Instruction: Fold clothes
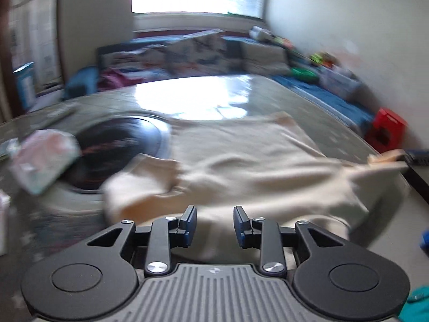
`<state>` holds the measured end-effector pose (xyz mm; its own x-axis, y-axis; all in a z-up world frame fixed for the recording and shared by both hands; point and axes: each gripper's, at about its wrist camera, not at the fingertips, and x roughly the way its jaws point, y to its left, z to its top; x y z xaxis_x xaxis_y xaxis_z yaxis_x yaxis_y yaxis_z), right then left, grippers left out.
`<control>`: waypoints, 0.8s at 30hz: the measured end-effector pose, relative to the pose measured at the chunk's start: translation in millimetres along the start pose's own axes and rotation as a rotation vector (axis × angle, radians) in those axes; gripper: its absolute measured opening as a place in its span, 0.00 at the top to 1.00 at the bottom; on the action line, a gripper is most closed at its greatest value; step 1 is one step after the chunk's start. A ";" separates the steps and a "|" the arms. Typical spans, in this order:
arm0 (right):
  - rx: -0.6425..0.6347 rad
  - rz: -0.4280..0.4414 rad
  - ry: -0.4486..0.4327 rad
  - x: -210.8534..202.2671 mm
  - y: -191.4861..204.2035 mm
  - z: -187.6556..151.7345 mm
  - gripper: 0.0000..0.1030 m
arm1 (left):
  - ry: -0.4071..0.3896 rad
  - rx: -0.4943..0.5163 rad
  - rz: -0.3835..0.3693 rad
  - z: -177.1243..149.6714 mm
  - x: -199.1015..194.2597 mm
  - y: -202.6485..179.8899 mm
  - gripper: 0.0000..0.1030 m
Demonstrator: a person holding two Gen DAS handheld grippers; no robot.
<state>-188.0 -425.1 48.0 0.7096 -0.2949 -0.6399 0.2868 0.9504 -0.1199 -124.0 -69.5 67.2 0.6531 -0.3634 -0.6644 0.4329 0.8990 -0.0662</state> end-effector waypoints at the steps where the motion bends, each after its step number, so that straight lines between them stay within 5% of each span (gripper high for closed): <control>1: -0.001 0.009 0.016 1.0 -1.9 -1.0 0.42 | 0.011 0.016 -0.020 -0.5 6.9 -6.9 0.69; 12: -0.059 0.048 0.102 -2.2 -8.8 -18.5 0.28 | 0.110 0.168 -0.139 -16.7 50.3 -48.2 0.71; 24: -0.134 0.048 0.092 -2.1 8.5 -13.4 0.27 | 0.055 0.090 -0.111 10.7 49.2 -22.8 0.68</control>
<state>-195.7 -415.1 38.1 0.6566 -0.2440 -0.7137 0.1608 0.9698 -0.1836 -95.2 -110.5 44.0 0.5640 -0.4434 -0.6967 0.5565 0.8273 -0.0760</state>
